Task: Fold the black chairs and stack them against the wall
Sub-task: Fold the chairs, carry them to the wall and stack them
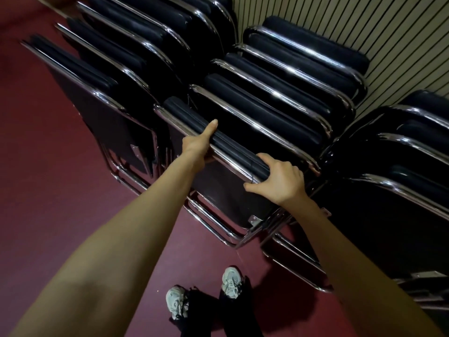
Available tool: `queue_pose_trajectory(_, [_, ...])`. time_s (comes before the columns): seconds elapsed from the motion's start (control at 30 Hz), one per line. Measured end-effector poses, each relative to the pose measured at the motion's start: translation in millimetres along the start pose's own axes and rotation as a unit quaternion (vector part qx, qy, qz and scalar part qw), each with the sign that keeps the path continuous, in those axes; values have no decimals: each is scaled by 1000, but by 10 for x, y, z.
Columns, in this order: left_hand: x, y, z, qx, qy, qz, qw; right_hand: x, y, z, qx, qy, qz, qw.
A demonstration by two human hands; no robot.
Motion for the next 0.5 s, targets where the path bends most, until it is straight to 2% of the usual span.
queue_pose_trajectory(0.17, [-268,-60,151,-24,0,15,1000,144,160,151,-20,-7,26,999])
queue_pose_trajectory(0.27, [-329,-56,78,-19,33,19,999,62,97,233,-40,-19,10,999])
queue_pose_trajectory(0.5, [-62,-73,175,-63,56,122,989,51,36,-1,-18,-64,8,998])
Point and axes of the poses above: each hand's wrist, its own y-axis away from the middle knuckle, its own x-axis out of the palm, z = x × y, the point moved 5 cm from there along -y, towards the middle knuckle, and after that the axes turned 10 degrees about -y, right-handed, at the moved point
